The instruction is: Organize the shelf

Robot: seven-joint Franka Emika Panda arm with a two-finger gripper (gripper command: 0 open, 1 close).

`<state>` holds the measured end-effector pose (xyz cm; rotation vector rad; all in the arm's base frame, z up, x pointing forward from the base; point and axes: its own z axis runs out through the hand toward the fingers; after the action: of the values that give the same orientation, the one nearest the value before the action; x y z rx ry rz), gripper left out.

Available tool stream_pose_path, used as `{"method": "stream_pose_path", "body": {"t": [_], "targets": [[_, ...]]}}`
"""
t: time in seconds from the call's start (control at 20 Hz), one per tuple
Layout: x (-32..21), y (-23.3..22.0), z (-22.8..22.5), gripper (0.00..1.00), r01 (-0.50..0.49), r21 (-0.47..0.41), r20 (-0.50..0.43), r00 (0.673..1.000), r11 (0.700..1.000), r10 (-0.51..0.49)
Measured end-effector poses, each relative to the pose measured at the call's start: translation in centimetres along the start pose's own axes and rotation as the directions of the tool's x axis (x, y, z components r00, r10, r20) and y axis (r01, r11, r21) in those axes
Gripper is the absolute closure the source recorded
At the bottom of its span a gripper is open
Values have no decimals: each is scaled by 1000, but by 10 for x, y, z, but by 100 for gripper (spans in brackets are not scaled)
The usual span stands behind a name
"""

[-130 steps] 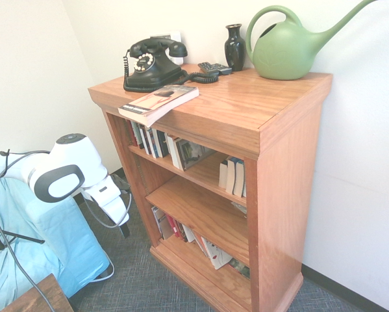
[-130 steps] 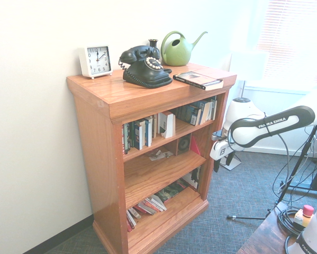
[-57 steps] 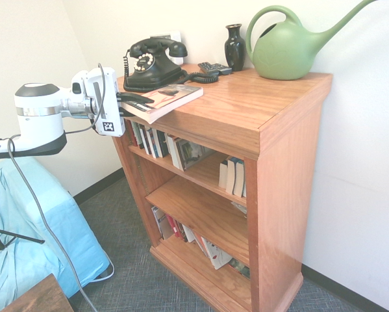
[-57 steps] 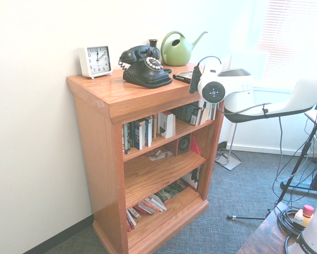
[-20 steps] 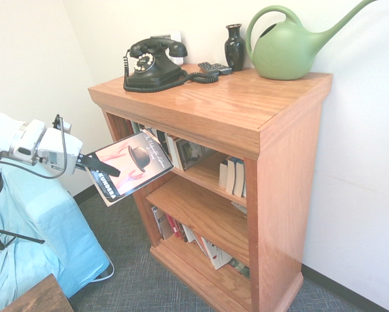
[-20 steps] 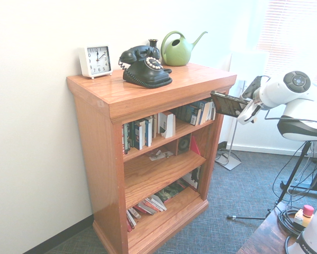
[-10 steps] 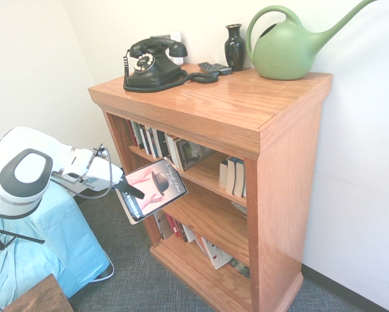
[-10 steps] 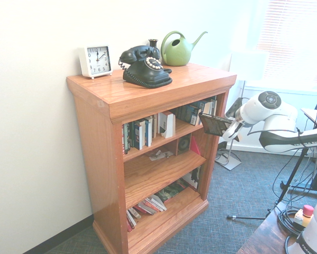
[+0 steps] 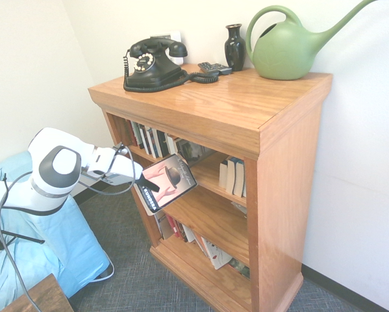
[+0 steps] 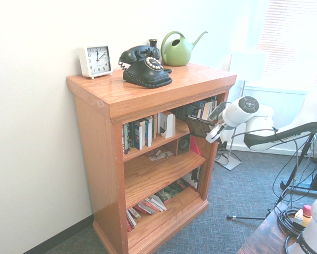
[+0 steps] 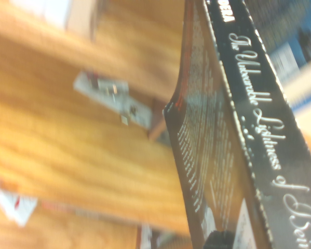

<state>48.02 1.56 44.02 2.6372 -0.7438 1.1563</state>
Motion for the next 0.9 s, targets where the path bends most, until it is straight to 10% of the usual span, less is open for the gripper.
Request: {"method": "stream_pose_path", "body": {"t": [0.9], "targets": [[24,-73,74,100,-133,149,-39,989,980,140]]}}
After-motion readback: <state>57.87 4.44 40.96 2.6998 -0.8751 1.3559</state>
